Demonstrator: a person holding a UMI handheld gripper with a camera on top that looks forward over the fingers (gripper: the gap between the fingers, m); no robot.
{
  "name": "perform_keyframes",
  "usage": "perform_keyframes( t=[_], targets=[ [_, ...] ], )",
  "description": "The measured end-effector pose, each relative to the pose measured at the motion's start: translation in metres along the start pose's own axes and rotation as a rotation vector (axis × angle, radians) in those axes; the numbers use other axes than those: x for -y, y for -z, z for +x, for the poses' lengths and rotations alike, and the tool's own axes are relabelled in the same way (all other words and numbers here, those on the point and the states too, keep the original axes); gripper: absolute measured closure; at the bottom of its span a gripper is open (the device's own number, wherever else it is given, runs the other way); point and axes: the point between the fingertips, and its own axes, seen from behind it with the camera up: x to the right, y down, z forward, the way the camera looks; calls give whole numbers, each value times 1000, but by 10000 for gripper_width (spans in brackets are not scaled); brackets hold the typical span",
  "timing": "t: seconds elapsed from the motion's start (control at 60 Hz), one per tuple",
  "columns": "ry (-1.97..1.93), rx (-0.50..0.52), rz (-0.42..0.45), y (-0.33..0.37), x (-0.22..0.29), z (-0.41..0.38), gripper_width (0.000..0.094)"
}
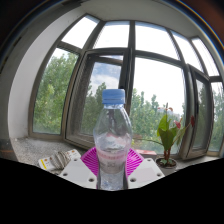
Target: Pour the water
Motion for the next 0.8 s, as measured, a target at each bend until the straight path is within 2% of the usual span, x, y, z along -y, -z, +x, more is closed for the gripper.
perform_keyframes(
  t=[0.117,0.25,0.4,0.433,0.467,0.533,0.617,0.65,0.7,0.75,0.8],
  targets=[
    [-163,44,-127,-3,-81,-6,639],
    [-169,38,-223,-1,-165,-16,639],
    [-192,50,-317,7,-235,-31,636],
    [-172,42,-254,9,-226,-33,635],
    [-148,41,-261,14,-229,-38,624],
    [-131,39,-254,9,-226,-35,550],
    [-139,35,-309,10,-233,-36,432],
    [-145,33,-342,11,-239,-32,333],
    [-157,26,-385,20,-236,-34,79],
    [-154,9,-409,29,-231,-33,119],
    [-148,-25,-432,42,-224,-26,89]
  ],
)
